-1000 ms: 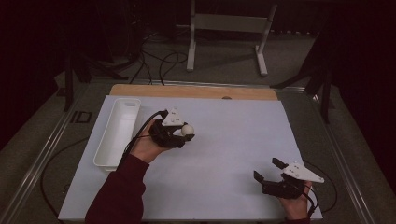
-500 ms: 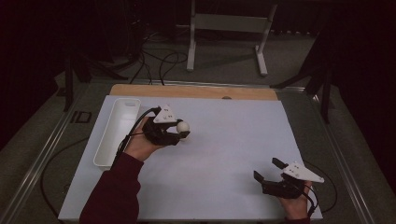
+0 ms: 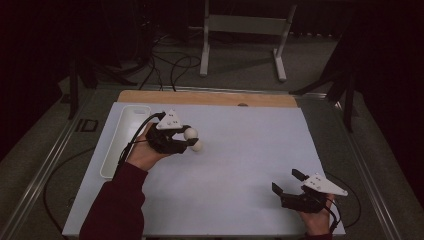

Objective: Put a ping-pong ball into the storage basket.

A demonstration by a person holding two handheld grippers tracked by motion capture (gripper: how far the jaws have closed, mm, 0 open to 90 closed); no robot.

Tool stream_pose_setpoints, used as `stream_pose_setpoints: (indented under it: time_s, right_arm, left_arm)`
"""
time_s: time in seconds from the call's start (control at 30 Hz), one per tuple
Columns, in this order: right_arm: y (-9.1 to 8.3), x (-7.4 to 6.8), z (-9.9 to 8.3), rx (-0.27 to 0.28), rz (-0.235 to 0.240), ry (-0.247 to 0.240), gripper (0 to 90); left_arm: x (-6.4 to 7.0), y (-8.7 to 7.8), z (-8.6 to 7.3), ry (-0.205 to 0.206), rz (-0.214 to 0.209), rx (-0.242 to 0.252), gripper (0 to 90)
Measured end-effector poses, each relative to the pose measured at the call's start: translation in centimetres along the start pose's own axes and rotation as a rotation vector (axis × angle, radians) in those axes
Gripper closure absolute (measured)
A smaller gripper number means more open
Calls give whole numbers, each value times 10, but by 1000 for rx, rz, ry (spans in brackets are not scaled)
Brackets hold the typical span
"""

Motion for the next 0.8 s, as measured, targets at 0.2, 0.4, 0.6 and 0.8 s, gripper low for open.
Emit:
stream_pose_setpoints:
  time_s: [0.2, 0.4, 0.6, 0.8]
  right_arm:
    - [0, 0, 0, 1, 1, 2, 90]
    - [0, 0, 0, 2, 1, 2, 90]
    - [0, 0, 0, 2, 1, 2, 90]
    - [0, 0, 0, 2, 1, 2, 90]
  left_arm:
    - [-6, -5, -1, -4, 8, 7, 515]
    - [-12, -11, -3, -11, 16, 8, 515]
    - [-18, -15, -6, -16, 26, 8, 515]
    - [-23, -19, -8, -22, 29, 11, 515]
Point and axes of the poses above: each handheld gripper's, and its own axes: y roughly forward along the jaws, z roughly out of its top, x roughly to its right, the point moved 8 cm from there along y, roughly forward along the jaws, and after that the axes turned 6 degrees about z, right-handed, at the moved point
